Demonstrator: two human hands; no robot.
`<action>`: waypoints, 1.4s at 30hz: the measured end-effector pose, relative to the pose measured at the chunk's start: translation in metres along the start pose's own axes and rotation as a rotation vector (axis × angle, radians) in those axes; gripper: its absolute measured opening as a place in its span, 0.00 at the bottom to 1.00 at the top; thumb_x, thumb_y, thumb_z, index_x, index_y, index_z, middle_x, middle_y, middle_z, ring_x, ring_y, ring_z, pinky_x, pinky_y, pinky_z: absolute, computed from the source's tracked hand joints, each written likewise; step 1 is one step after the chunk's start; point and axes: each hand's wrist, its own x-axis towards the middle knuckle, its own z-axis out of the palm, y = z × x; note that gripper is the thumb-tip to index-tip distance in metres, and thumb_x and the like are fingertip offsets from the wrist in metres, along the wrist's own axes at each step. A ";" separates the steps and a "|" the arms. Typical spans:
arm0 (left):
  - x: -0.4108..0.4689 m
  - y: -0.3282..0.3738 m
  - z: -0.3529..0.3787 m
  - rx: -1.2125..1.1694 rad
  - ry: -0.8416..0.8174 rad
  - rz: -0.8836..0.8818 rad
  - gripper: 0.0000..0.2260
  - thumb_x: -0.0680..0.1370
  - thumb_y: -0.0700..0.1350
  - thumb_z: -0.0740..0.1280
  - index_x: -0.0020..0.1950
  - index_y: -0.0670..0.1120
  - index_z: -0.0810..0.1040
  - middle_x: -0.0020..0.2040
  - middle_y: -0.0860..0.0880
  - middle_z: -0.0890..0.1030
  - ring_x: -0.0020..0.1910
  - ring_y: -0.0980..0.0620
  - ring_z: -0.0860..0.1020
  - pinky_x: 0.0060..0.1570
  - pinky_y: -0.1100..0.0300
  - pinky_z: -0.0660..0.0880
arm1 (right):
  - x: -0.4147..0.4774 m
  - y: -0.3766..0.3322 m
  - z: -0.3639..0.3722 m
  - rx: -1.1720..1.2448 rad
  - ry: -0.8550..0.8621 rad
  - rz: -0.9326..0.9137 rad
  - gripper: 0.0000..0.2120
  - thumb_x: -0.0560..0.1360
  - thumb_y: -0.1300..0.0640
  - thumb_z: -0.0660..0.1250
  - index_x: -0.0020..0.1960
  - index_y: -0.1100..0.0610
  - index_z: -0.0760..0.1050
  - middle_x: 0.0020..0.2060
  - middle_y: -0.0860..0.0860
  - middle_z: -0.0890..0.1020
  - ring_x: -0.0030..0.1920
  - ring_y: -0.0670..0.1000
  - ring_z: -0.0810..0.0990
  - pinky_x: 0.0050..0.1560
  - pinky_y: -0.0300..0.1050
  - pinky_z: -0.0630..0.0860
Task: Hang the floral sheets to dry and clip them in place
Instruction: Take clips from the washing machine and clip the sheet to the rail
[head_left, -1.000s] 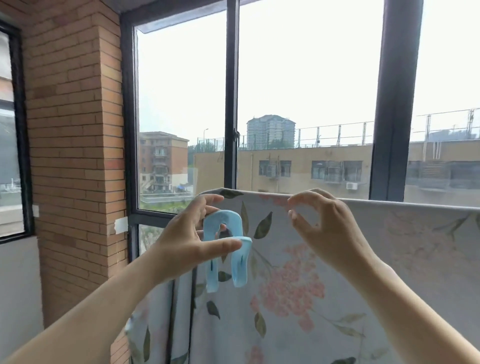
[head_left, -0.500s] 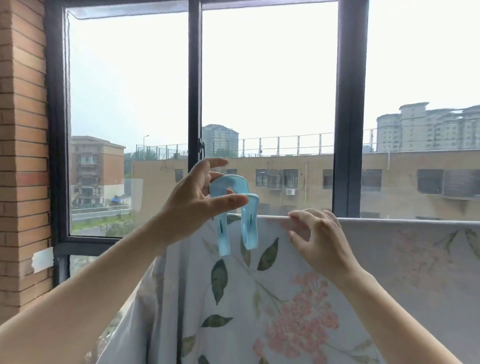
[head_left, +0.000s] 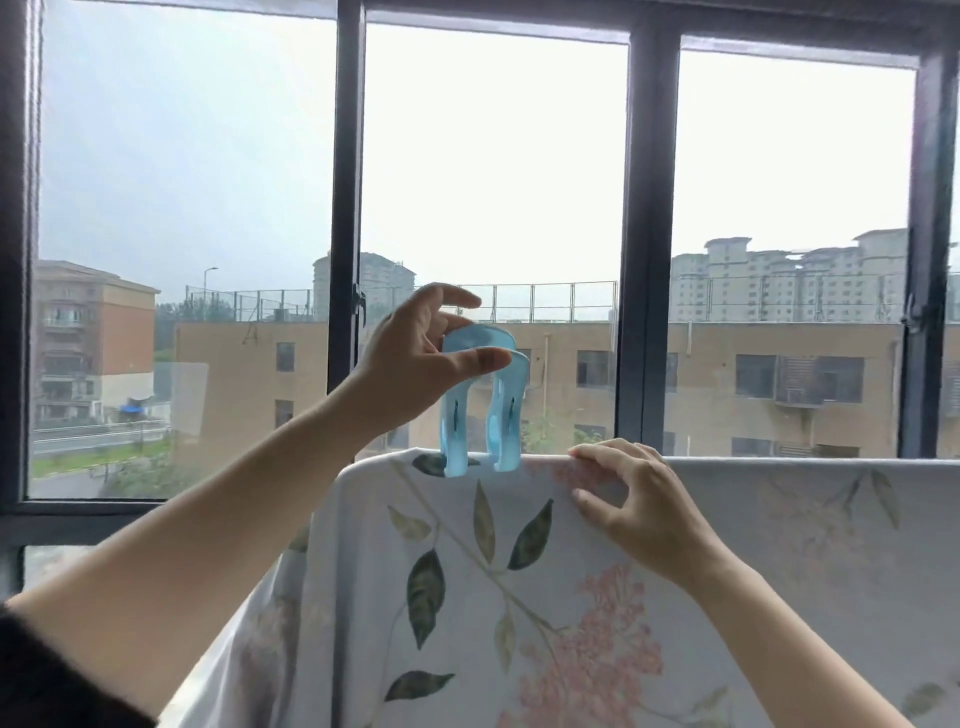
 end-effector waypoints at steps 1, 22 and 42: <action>0.003 -0.001 0.001 -0.007 0.003 -0.011 0.31 0.60 0.60 0.79 0.58 0.52 0.75 0.52 0.49 0.84 0.49 0.50 0.83 0.51 0.47 0.80 | 0.000 0.000 0.000 0.005 0.001 0.000 0.20 0.72 0.50 0.71 0.63 0.50 0.77 0.54 0.40 0.78 0.58 0.44 0.71 0.63 0.43 0.69; 0.011 -0.028 0.036 -0.019 -0.051 -0.130 0.11 0.68 0.44 0.77 0.42 0.48 0.76 0.44 0.47 0.85 0.46 0.45 0.84 0.53 0.46 0.80 | 0.004 0.005 0.003 0.016 0.005 -0.011 0.20 0.72 0.49 0.70 0.63 0.49 0.76 0.52 0.40 0.78 0.57 0.46 0.71 0.64 0.44 0.68; -0.023 -0.040 0.028 0.027 -0.123 -0.109 0.33 0.66 0.63 0.71 0.66 0.51 0.68 0.64 0.52 0.75 0.60 0.51 0.77 0.54 0.55 0.79 | 0.007 -0.001 -0.008 -0.002 -0.108 0.017 0.24 0.72 0.49 0.70 0.67 0.50 0.74 0.60 0.42 0.77 0.63 0.44 0.71 0.67 0.40 0.66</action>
